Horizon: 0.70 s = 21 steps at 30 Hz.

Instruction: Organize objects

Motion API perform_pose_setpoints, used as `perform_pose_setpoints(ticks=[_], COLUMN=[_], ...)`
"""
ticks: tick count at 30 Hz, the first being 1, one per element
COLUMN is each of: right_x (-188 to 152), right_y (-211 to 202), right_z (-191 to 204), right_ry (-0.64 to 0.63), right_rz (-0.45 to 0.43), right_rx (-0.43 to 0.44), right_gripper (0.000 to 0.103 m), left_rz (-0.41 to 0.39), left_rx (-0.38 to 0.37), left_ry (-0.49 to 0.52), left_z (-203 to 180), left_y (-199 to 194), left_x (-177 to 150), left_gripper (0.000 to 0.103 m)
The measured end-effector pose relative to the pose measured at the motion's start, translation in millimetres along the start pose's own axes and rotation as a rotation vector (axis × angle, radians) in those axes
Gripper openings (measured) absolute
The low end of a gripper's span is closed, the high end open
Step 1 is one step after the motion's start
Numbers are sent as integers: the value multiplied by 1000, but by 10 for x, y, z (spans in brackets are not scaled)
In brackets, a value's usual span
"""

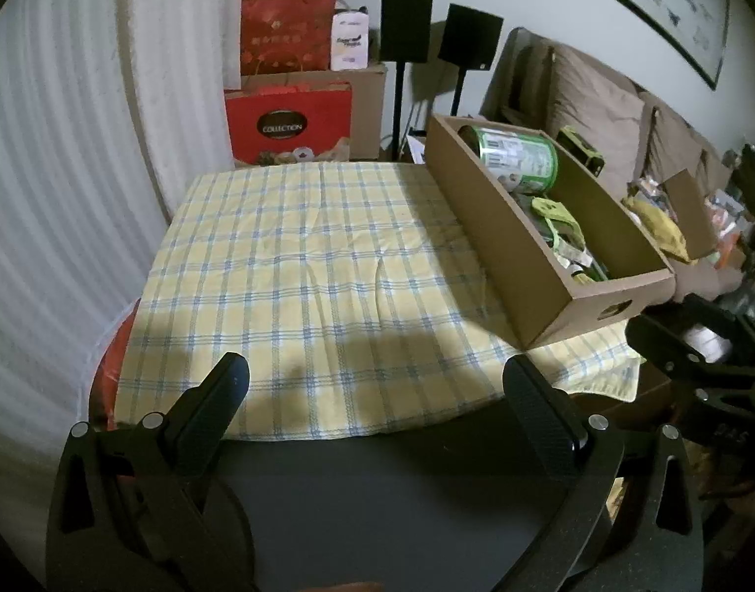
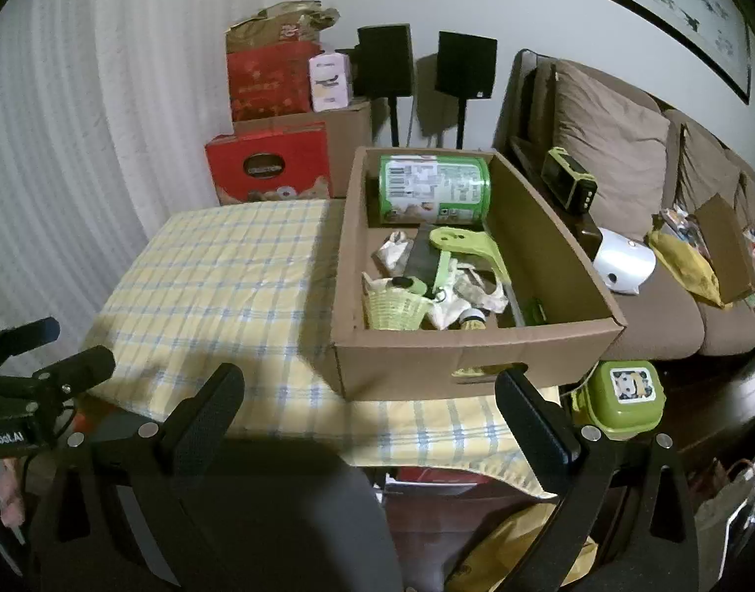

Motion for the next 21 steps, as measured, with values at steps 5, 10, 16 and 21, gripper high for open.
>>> perform_pose_setpoints(ticks=[5, 10, 16, 21], right_x=[-21, -17, -15, -15], right_y=[-26, -23, -22, -20], right_z=[31, 36, 36, 36], right_ry=[-8, -4, -3, -2], right_rz=[-4, -4, -4, -4], right_rx=[7, 5, 4, 4], right_gripper=[103, 103, 103, 103], left_rz=[-12, -12, -6, 0], left_rx=[19, 28, 31, 32], left_ry=[7, 2, 2, -2], left_z=[-7, 21, 30, 40], left_y=[-44, -45, -31, -25], left_x=[6, 1, -4, -12], left_gripper=[103, 103, 103, 103])
Point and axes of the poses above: each gripper's, at about its wrist camera, not at the fingertips, and y roughly the way its jaws point, z to its left, x to its top, the point moved 8 cm from there along y, roughly the way its jaws point, and after that the axes turned 13 degrees about -x, right-handed, at the moved point
